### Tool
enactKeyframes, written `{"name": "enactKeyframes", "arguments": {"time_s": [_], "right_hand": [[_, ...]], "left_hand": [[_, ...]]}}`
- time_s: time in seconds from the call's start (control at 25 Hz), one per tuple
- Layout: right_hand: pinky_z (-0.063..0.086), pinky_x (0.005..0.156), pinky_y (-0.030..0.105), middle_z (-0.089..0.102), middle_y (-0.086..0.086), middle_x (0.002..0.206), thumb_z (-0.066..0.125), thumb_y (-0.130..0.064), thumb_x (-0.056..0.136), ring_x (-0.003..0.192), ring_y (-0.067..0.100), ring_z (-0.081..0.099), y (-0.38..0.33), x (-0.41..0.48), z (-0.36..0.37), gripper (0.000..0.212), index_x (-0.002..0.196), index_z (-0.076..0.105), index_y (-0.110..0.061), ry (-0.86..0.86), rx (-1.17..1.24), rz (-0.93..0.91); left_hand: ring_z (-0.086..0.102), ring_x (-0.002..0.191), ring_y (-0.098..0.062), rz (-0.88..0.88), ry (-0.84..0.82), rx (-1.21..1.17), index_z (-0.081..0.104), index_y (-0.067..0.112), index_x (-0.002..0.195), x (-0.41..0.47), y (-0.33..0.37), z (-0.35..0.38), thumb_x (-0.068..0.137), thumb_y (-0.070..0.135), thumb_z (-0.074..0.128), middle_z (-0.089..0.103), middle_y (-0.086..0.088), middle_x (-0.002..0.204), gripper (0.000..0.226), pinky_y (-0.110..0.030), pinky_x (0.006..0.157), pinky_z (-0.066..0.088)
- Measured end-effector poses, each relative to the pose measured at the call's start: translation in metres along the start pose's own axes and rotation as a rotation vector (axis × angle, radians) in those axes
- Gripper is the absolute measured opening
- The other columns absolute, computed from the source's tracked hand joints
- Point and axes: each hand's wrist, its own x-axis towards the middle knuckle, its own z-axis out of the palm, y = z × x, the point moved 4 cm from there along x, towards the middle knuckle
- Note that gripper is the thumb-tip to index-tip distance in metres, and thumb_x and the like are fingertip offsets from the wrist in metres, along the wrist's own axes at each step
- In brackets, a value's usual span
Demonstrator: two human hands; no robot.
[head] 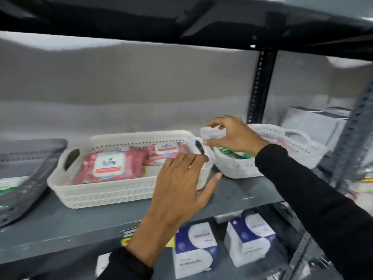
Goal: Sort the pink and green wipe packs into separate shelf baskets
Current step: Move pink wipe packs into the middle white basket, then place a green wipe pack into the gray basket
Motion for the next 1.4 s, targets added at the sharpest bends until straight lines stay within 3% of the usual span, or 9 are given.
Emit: {"name": "enactKeyframes", "arguments": {"time_s": [0.2, 0.32, 0.52, 0.68, 0.76, 0.84, 0.92, 1.08, 1.4], "right_hand": [[0.043, 0.087, 0.021, 0.063, -0.007, 0.129, 0.084, -0.053, 0.068, 0.111, 0.011, 0.059, 0.118, -0.026, -0.046, 0.07, 0.131, 0.061, -0.03, -0.219, -0.05, 0.102], [0.041, 0.099, 0.024, 0.051, -0.009, 0.145, 0.081, -0.037, 0.078, 0.124, 0.013, 0.054, 0.167, -0.022, -0.052, 0.068, 0.14, 0.055, -0.032, -0.404, -0.156, 0.08], [0.041, 0.093, 0.026, 0.059, -0.01, 0.135, 0.078, -0.04, 0.076, 0.109, 0.011, 0.054, 0.198, 0.001, -0.04, 0.073, 0.143, 0.051, -0.035, -0.575, -0.28, 0.077], [0.039, 0.1, 0.038, 0.056, -0.004, 0.126, 0.076, -0.045, 0.07, 0.121, 0.021, 0.048, 0.195, 0.0, -0.035, 0.064, 0.132, 0.061, -0.04, -0.585, -0.315, 0.059], [0.035, 0.1, 0.044, 0.056, -0.004, 0.123, 0.078, -0.052, 0.061, 0.117, 0.02, 0.046, 0.197, -0.006, -0.041, 0.063, 0.12, 0.066, -0.036, -0.455, -0.339, 0.053], [0.03, 0.089, 0.039, 0.056, -0.007, 0.112, 0.077, -0.068, 0.047, 0.11, 0.019, 0.045, 0.186, -0.014, -0.065, 0.075, 0.114, 0.066, -0.035, -0.315, -0.306, 0.043], [0.032, 0.087, 0.039, 0.054, -0.011, 0.106, 0.072, -0.083, 0.036, 0.104, 0.017, 0.044, 0.103, 0.012, -0.035, 0.092, 0.115, 0.065, -0.036, -0.245, -0.284, -0.078], [0.036, 0.089, 0.043, 0.051, -0.013, 0.095, 0.061, -0.096, 0.03, 0.1, 0.018, 0.04, 0.058, 0.012, -0.069, 0.099, 0.109, 0.067, -0.036, -0.021, -0.161, -0.133], [0.021, 0.079, 0.038, 0.05, -0.012, 0.091, 0.062, -0.089, 0.039, 0.099, 0.016, 0.038, -0.192, 0.057, 0.082, 0.086, 0.109, 0.066, -0.04, -0.03, -0.092, -0.317]], "left_hand": [[0.063, 0.109, -0.02, 0.047, -0.048, -0.008, 0.064, 0.02, 0.118, 0.038, 0.072, 0.06, 0.095, 0.05, 0.051, 0.072, 0.0, 0.114, 0.04, -0.038, 0.094, 0.044], [0.064, 0.107, -0.02, 0.03, -0.058, 0.028, 0.064, 0.019, 0.119, 0.048, 0.093, 0.089, 0.096, 0.048, 0.05, 0.071, 0.0, 0.114, 0.04, -0.035, 0.096, 0.039], [0.057, 0.098, -0.021, 0.023, -0.052, 0.158, 0.058, 0.02, 0.124, 0.043, 0.094, 0.109, 0.097, 0.043, 0.047, 0.063, 0.002, 0.108, 0.037, -0.038, 0.095, 0.037], [0.056, 0.101, -0.022, 0.02, -0.038, 0.174, 0.057, 0.019, 0.127, 0.046, 0.098, 0.112, 0.096, 0.04, 0.048, 0.062, 0.001, 0.111, 0.039, -0.038, 0.099, 0.037], [0.058, 0.105, -0.021, 0.049, -0.102, 0.143, 0.057, 0.019, 0.129, 0.044, 0.1, 0.107, 0.096, 0.04, 0.049, 0.063, 0.001, 0.115, 0.039, -0.037, 0.1, 0.038], [0.059, 0.109, -0.021, 0.097, -0.089, 0.108, 0.057, 0.018, 0.129, 0.048, 0.104, 0.097, 0.097, 0.039, 0.049, 0.064, 0.0, 0.119, 0.039, -0.036, 0.1, 0.04], [0.059, 0.11, -0.022, 0.0, -0.055, 0.195, 0.058, 0.018, 0.126, 0.015, 0.044, 0.036, 0.097, 0.039, 0.048, 0.064, -0.001, 0.12, 0.037, -0.037, 0.098, 0.042], [0.061, 0.1, -0.024, -0.027, 0.049, 0.241, 0.065, 0.016, 0.11, 0.018, 0.021, 0.002, 0.096, 0.037, 0.053, 0.069, -0.002, 0.108, 0.028, -0.038, 0.088, 0.043], [0.063, 0.092, -0.028, -0.184, 0.162, 0.406, 0.068, 0.014, 0.097, -0.088, -0.166, -0.162, 0.093, 0.033, 0.058, 0.07, -0.002, 0.098, 0.022, -0.039, 0.08, 0.041]]}}
